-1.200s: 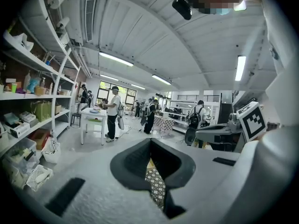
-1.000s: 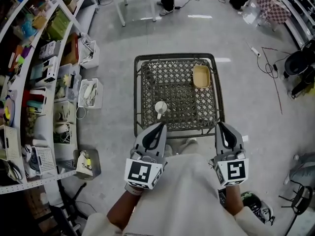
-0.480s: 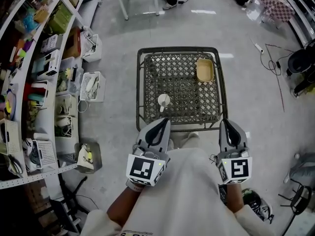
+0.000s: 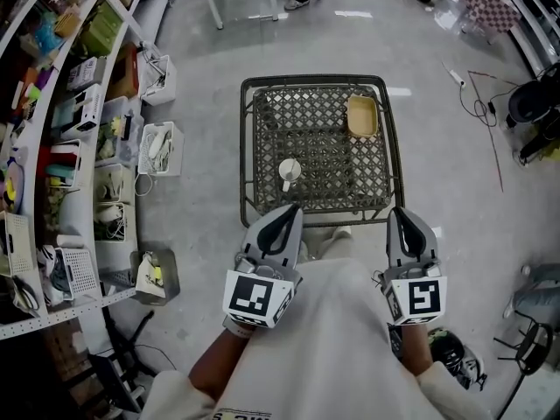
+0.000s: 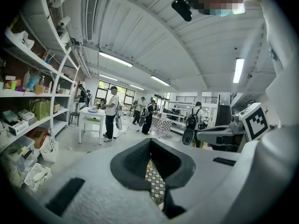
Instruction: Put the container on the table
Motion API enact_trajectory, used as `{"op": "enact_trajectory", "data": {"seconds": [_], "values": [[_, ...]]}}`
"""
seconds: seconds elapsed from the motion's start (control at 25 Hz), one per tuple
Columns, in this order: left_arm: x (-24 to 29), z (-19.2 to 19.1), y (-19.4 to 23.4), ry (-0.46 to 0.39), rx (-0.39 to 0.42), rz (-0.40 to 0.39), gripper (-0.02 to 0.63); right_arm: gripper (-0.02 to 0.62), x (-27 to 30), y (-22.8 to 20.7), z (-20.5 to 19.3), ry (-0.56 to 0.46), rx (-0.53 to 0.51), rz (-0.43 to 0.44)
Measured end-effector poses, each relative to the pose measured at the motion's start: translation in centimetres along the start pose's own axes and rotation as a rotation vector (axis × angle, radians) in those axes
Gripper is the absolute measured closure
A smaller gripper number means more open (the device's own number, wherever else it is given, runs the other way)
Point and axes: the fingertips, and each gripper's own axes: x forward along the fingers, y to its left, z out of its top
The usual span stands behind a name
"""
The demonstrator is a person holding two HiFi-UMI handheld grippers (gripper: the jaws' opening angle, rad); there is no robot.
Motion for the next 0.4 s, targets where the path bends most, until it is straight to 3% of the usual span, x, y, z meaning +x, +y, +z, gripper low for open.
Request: {"op": "enact_trajectory", "data": {"seconds": [0.4], "values": [[-0.58, -0.22, 0.63, 0.002, -0.013, 0.018, 0.581, 0.574, -0.02, 0.51, 0.28, -0.002, -0.007, 0.005]]}}
